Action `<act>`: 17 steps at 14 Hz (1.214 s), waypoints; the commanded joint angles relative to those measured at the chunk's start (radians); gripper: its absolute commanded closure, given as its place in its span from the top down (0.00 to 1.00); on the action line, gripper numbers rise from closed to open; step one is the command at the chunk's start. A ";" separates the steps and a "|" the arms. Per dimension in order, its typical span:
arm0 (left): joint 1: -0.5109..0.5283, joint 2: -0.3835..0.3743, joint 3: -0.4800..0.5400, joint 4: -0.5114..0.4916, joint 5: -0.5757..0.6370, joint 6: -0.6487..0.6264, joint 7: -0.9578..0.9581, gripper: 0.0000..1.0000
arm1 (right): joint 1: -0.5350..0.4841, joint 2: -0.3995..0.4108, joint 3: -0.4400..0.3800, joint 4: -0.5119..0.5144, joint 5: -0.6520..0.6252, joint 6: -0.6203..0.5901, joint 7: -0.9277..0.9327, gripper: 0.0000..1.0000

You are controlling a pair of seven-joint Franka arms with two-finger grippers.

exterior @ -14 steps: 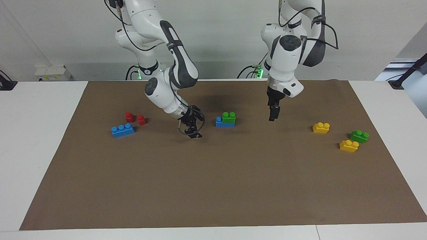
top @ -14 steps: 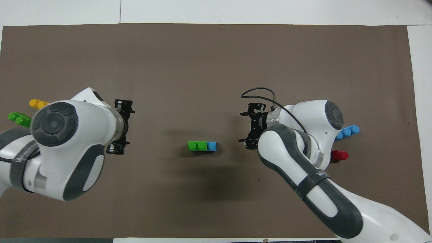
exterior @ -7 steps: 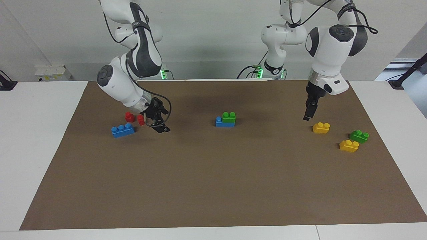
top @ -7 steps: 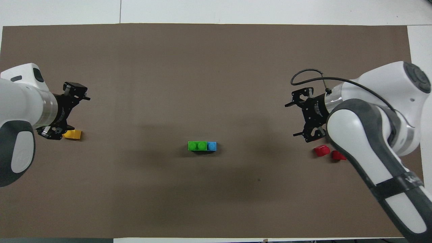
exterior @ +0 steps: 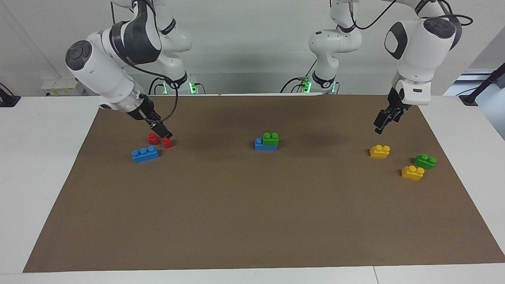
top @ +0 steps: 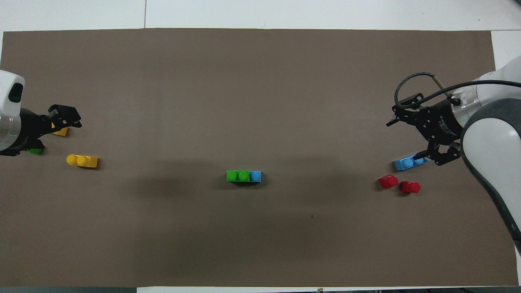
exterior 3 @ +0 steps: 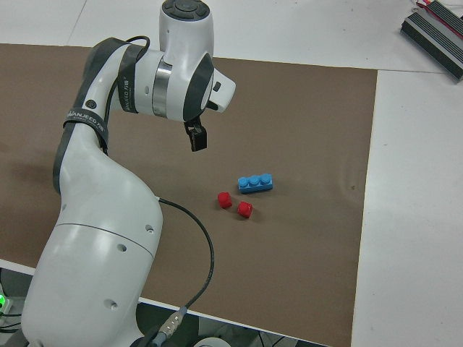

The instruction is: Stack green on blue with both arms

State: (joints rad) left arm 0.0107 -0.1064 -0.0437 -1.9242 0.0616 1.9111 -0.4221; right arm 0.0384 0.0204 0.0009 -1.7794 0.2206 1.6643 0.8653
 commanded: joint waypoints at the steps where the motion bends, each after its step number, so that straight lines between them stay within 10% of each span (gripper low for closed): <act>1: 0.008 0.019 -0.007 0.069 -0.005 -0.082 0.194 1.00 | -0.026 -0.068 0.011 0.002 -0.101 -0.047 -0.277 1.00; 7: 0.020 0.114 -0.004 0.325 -0.063 -0.372 0.411 1.00 | -0.038 -0.097 0.001 0.061 -0.165 -0.104 -0.736 1.00; 17: 0.064 0.203 -0.007 0.530 -0.112 -0.577 0.408 1.00 | -0.026 -0.086 0.005 0.075 -0.227 -0.044 -0.854 1.00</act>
State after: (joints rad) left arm 0.0673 0.0617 -0.0457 -1.4580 -0.0425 1.3808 -0.0316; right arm 0.0172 -0.0767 0.0029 -1.7152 0.0227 1.6208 0.0624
